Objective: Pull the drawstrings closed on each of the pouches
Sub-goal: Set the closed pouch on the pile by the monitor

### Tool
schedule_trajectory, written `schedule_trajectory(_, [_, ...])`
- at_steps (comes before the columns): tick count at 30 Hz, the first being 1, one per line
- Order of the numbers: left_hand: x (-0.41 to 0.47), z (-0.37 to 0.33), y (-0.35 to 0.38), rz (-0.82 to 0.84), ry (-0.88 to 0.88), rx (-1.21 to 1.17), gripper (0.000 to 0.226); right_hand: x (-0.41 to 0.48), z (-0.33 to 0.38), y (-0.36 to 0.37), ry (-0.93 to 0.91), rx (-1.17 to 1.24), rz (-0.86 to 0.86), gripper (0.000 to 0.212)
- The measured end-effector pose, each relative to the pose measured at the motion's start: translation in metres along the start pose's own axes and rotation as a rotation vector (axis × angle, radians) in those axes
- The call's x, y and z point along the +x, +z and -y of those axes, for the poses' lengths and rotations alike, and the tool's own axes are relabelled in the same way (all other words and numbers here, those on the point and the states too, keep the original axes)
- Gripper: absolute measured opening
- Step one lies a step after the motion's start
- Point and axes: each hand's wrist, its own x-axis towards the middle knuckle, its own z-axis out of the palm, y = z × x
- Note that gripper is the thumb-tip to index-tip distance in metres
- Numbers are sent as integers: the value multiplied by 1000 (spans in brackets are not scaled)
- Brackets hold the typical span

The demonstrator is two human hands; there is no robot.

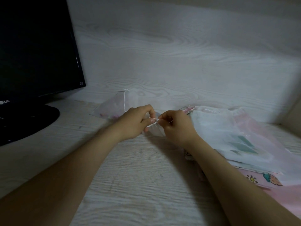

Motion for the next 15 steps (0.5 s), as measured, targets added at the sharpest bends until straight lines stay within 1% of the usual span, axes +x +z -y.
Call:
schedule_trajectory(2, [1,2,-1,-36,15,45,14,0,0,0,5,-5,2,12])
schedule_trajectory(4, [1,3,-3,-103,15,39,17,0,-1,0,17,-9,-8,13])
schedule_trajectory(6, [2,2,-4,-135,7,14,14,0,-1,-2,33,-2,-22,12])
schedule_trajectory(8, [3,3,-4,-163,-12,48,10,0,-2,-3,33,-3,-43,10])
schedule_trajectory(12, [8,15,-5,-226,-31,256,10,1,0,-6,-1,-26,-71,12])
schedule_trajectory(15, [10,20,-3,-224,-18,425,14,1,1,-5,-22,-174,-36,14])
